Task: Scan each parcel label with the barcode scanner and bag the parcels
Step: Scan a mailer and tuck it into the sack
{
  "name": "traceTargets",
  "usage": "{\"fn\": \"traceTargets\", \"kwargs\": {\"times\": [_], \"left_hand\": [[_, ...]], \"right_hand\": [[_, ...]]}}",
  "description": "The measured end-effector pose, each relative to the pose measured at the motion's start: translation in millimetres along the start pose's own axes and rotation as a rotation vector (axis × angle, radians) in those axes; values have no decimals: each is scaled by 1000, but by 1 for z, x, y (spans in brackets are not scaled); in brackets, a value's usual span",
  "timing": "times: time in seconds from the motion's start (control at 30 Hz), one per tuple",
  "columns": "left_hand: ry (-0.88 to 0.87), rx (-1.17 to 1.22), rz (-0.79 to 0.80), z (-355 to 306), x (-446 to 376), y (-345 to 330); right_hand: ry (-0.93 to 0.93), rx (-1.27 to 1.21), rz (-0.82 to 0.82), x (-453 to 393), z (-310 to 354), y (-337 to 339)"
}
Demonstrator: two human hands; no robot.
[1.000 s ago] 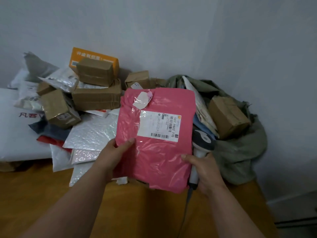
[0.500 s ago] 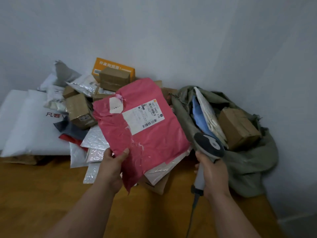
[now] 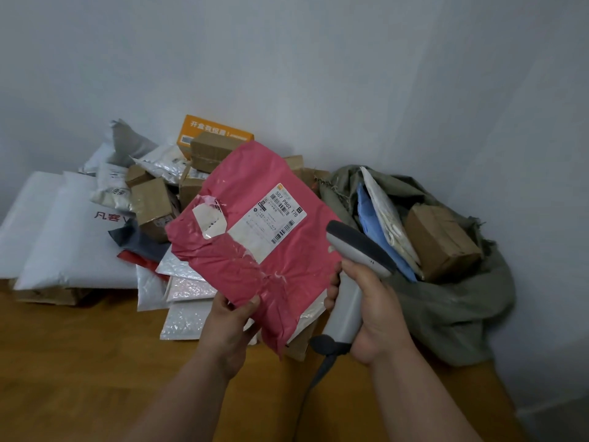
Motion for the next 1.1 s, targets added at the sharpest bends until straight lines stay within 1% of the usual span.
{"fn": "traceTargets", "kwargs": {"times": [0.2,0.3,0.63,0.97,1.1], "left_hand": [[-4,-16,30,3,3,-2],[-3,-20,51,3,4,-5],[-10,-10,49,2,6,-8],[-2,-5,55,4,-2,-10],[-14,-35,72,-1,-9,-14]], "right_hand": [[-21,2,90,6,4,-19],[-27,-3,90,8,4,-22],[-35,36,102,8,2,-25],[-42,64,74,-3,1,-21],[-18,77,27,-7,4,-16]]}}
Point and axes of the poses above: each hand's wrist, its own x-axis away from the middle knuckle, its own y-axis out of the back of the hand, z = x × y, the point moved 8 cm from there along -x, towards the middle knuckle, and after that the axes turned 8 degrees about x, right-handed, at the moved point
